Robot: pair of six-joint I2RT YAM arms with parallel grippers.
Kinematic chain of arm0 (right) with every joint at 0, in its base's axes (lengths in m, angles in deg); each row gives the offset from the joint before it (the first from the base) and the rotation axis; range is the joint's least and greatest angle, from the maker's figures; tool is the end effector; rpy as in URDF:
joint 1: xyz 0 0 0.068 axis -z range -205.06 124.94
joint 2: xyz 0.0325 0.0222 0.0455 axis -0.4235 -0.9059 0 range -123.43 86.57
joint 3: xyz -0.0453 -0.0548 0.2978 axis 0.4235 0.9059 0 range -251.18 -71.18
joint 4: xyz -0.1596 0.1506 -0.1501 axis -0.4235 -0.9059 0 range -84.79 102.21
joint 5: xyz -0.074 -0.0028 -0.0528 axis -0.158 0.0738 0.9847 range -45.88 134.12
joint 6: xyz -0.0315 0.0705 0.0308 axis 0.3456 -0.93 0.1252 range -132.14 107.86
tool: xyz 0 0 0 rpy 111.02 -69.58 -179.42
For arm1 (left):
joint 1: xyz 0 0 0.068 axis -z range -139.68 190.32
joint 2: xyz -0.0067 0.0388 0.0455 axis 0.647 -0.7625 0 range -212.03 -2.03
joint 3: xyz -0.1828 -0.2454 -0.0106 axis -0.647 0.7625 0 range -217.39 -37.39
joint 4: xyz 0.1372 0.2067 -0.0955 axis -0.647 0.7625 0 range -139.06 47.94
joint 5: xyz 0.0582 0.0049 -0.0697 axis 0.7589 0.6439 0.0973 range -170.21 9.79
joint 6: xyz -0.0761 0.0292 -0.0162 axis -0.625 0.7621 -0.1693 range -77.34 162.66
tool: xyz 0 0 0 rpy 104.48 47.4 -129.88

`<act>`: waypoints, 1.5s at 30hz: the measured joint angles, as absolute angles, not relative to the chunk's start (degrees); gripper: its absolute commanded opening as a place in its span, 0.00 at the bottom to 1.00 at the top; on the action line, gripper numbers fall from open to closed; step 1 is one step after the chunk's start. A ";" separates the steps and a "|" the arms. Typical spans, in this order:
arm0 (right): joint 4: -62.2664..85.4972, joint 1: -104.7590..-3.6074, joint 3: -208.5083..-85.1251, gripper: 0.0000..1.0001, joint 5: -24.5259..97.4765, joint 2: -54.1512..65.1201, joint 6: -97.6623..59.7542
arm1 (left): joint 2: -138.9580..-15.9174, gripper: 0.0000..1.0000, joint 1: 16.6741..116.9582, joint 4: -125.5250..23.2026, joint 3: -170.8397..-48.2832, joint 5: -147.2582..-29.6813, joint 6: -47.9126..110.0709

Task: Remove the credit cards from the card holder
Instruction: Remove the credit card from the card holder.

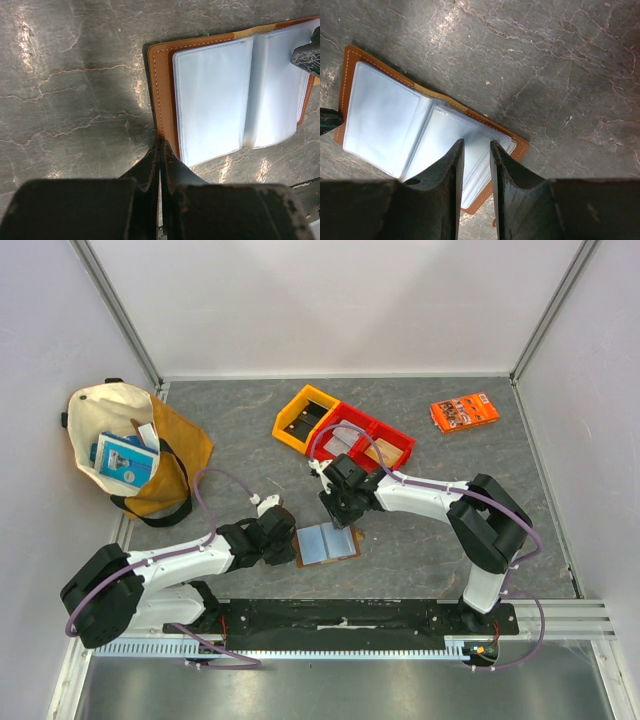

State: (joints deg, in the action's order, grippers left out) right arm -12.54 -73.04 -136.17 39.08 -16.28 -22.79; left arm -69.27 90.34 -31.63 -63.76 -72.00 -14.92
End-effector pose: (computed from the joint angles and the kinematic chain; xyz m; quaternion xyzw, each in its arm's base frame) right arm 0.2548 0.2923 0.1686 -0.3205 0.9162 0.1531 0.1853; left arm 0.1424 -0.1537 0.1466 -0.0827 0.9561 -0.1791 0.2164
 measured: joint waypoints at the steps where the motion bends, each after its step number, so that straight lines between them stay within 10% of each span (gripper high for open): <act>1: -12.61 -73.04 -136.17 0.33 38.84 -16.28 -22.79 | -69.27 0.02 90.34 -31.63 -63.76 -72.00 -14.90; 45: -15.03 -72.45 -138.86 0.48 39.87 -17.92 -20.57 | -69.73 0.02 90.34 -32.72 -63.70 -73.44 -14.88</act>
State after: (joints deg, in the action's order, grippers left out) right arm -15.03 -72.45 -138.86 39.87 -17.92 -20.57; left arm -69.73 90.34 -32.72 -63.70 -73.44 -14.88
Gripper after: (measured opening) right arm 0.489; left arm 0.023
